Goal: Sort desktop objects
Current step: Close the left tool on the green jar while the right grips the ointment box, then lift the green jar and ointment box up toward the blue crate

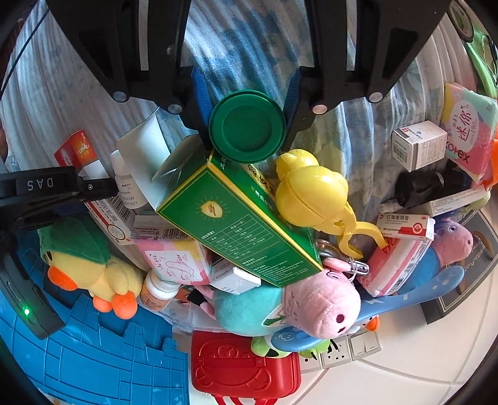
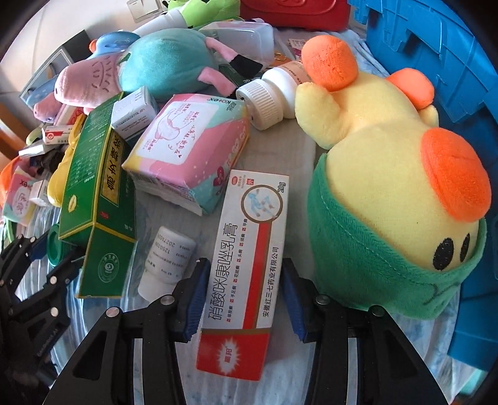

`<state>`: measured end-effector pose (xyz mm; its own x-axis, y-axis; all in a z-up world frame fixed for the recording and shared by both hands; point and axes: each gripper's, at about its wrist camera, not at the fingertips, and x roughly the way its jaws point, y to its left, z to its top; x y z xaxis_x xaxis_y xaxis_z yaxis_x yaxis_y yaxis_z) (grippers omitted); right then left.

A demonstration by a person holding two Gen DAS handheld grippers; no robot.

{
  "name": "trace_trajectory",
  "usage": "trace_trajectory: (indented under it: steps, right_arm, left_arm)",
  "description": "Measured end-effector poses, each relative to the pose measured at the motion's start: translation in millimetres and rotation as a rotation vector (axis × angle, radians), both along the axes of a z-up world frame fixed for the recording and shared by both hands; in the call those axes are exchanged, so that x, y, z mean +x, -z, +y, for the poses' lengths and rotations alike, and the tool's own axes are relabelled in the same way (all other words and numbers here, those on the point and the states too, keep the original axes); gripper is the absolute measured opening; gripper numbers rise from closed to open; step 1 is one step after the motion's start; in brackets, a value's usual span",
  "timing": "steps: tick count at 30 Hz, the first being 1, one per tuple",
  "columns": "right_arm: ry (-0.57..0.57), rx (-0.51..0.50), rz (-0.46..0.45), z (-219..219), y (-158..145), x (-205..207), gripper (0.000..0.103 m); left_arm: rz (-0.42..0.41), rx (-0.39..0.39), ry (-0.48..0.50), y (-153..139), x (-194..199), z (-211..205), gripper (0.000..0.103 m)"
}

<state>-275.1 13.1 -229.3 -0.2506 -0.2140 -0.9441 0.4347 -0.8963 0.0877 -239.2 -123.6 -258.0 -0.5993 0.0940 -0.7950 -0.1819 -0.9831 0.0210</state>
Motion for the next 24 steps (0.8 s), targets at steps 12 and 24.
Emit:
trace_trajectory:
  steps: [12, 24]
  right_arm:
    - [-0.047, -0.010, 0.014, -0.2, -11.5, 7.5, 0.045]
    - [-0.108, -0.032, 0.070, -2.5, -60.7, 38.8, 0.040]
  left_arm:
    - [0.013, -0.010, 0.006, -17.1, 27.5, -2.3, 0.040]
    - [0.084, -0.040, -0.007, -55.9, 39.3, 3.9, 0.040]
